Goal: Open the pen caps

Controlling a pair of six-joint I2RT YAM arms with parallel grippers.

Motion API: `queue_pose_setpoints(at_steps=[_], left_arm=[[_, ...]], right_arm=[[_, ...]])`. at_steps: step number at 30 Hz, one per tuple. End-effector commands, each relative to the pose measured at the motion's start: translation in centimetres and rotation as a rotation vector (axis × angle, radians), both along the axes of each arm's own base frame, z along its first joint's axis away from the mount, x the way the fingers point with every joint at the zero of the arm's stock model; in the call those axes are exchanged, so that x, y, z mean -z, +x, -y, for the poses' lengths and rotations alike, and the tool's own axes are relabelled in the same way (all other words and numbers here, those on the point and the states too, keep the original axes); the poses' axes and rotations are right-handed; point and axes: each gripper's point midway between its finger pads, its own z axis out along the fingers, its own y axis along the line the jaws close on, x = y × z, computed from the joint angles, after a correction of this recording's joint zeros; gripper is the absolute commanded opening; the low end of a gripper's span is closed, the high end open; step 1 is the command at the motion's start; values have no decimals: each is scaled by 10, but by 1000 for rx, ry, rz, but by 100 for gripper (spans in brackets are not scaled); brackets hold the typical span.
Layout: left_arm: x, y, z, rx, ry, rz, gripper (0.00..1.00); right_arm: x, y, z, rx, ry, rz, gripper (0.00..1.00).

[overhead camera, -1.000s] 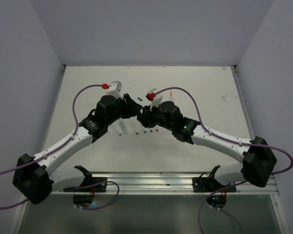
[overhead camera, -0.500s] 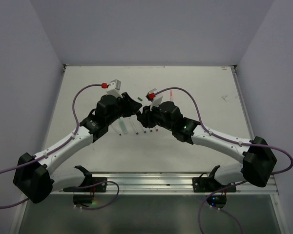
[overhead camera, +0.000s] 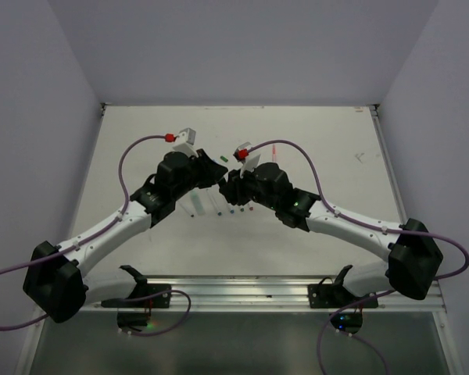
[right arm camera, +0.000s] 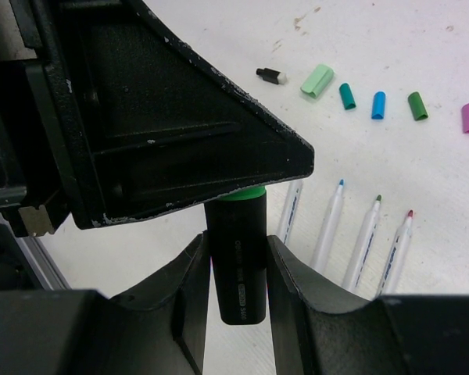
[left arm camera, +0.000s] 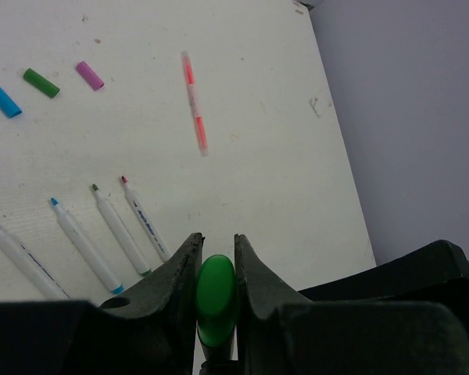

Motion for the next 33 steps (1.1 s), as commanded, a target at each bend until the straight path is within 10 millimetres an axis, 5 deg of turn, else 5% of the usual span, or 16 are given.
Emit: queue_pose_setpoints(at_steps=[1,7,11,19,33], left_arm=[[-26,5,-2,-1,-2,93,0],[-45,-5,-11,38,41,208,0],[-61,-22,-7,154,36,310,0],[-80,-42,-18,340,-72,425,0],[-93,-61,-5,463,-181,497,0]], right_arm=[[-8,-3,-6,-30,23,32,18],[-9,-17,1,-94,23,23,49],[-19,-27,6,-176,83,14,59],[-52,-34,12,-321,246,22,64],[-76,-47,-16,-525,336,9,60]])
